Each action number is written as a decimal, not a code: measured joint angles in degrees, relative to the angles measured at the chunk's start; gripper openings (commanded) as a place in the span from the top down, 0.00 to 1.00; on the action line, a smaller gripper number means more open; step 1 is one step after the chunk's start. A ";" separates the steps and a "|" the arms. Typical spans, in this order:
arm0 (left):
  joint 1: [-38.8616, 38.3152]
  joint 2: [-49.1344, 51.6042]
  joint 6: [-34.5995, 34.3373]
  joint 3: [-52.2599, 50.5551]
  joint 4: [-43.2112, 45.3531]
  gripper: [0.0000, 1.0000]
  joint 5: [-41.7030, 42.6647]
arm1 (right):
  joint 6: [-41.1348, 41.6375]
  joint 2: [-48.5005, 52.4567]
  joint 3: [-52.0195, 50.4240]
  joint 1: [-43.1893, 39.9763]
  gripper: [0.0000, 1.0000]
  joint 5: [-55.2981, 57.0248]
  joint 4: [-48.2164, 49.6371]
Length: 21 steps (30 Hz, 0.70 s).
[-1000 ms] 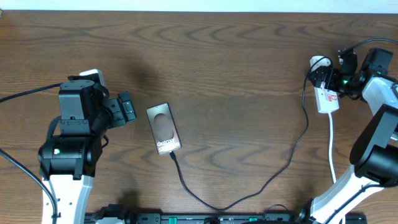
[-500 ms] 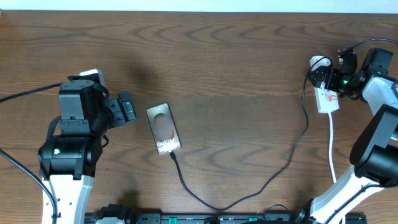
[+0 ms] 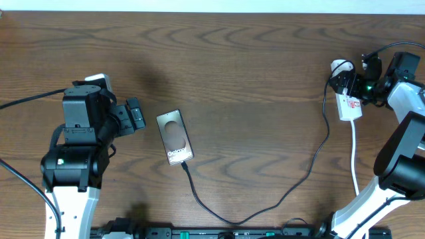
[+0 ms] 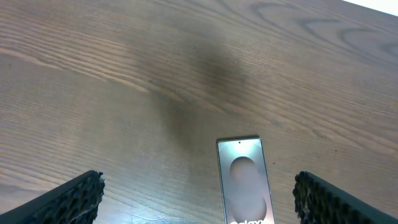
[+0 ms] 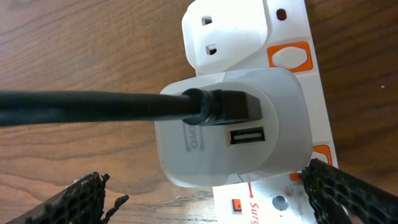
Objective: Plug charger to phone and switch on socket
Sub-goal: 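Press down the orange switch beside the adapter with the right gripper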
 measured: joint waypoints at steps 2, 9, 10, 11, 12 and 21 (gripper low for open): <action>0.00 0.00 0.00 0.00 -0.02 0.02 0.00 | 0.00 0.00 0.00 0.00 0.01 0.00 0.07; 0.00 0.00 0.00 0.00 -0.74 0.02 0.00 | -0.87 0.00 0.00 0.02 0.01 0.02 0.50; 0.00 0.00 0.00 0.00 -0.87 0.02 0.00 | -0.94 0.00 0.00 0.02 0.01 0.00 0.48; 0.00 0.00 0.00 0.00 -0.92 0.02 0.00 | -1.07 0.00 0.00 0.04 0.01 0.02 0.48; 0.00 0.00 0.00 0.00 -0.92 0.02 0.00 | -1.11 0.00 0.00 0.04 0.01 0.02 0.50; 0.00 0.00 0.00 0.00 -0.96 0.02 0.00 | -0.66 0.00 0.00 0.28 0.01 0.22 0.63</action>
